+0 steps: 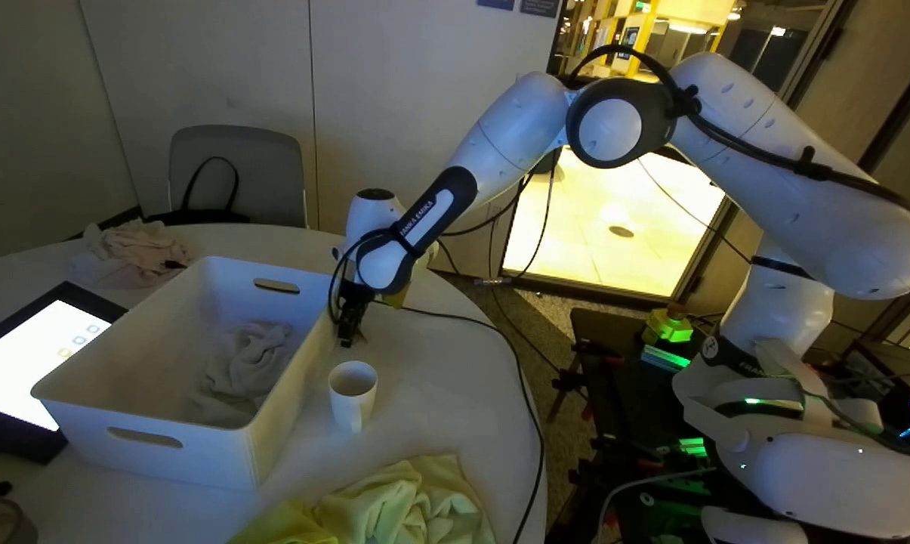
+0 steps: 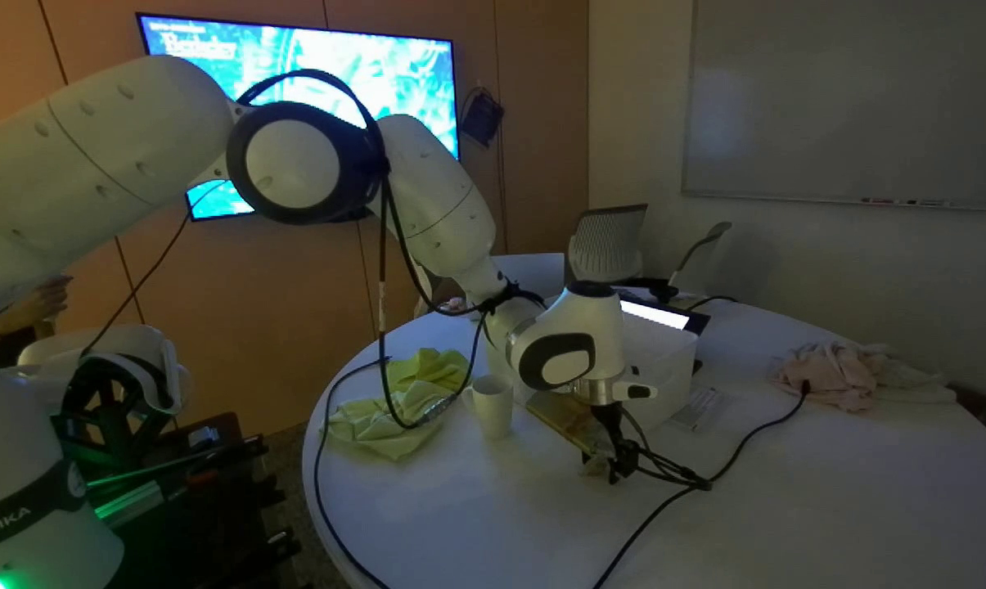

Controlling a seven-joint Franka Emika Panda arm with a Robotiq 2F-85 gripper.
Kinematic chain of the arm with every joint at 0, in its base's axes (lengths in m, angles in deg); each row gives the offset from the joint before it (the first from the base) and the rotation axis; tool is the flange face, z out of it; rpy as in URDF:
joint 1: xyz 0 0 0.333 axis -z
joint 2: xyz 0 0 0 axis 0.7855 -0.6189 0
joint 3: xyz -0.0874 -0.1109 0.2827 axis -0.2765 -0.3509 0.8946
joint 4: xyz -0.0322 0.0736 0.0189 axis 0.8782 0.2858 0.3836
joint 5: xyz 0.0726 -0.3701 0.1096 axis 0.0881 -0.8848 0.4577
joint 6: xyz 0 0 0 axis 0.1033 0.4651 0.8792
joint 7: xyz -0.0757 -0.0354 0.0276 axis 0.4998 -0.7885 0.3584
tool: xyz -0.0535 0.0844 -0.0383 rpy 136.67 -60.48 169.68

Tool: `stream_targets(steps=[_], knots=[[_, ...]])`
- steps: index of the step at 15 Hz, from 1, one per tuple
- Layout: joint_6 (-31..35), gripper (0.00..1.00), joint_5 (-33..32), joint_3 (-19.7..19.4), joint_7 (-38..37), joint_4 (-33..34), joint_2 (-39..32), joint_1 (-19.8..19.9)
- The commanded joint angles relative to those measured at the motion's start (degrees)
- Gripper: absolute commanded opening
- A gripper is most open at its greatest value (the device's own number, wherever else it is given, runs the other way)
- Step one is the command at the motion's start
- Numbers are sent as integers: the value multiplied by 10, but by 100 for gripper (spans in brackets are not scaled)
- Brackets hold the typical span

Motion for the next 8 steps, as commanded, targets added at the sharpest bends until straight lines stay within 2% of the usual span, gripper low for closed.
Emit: stream_targets(steps=[1,4,5,6,8], knots=[[10,58,-17,-7,-7,17,-12,-6],[2,47,-22,-11,-6,12,-7,-8],[1,48,-25,-12,-6,10,-6,-9],[-1,45,-29,-15,-7,8,-5,-11],[-4,49,-36,-21,-9,5,-4,-15]])
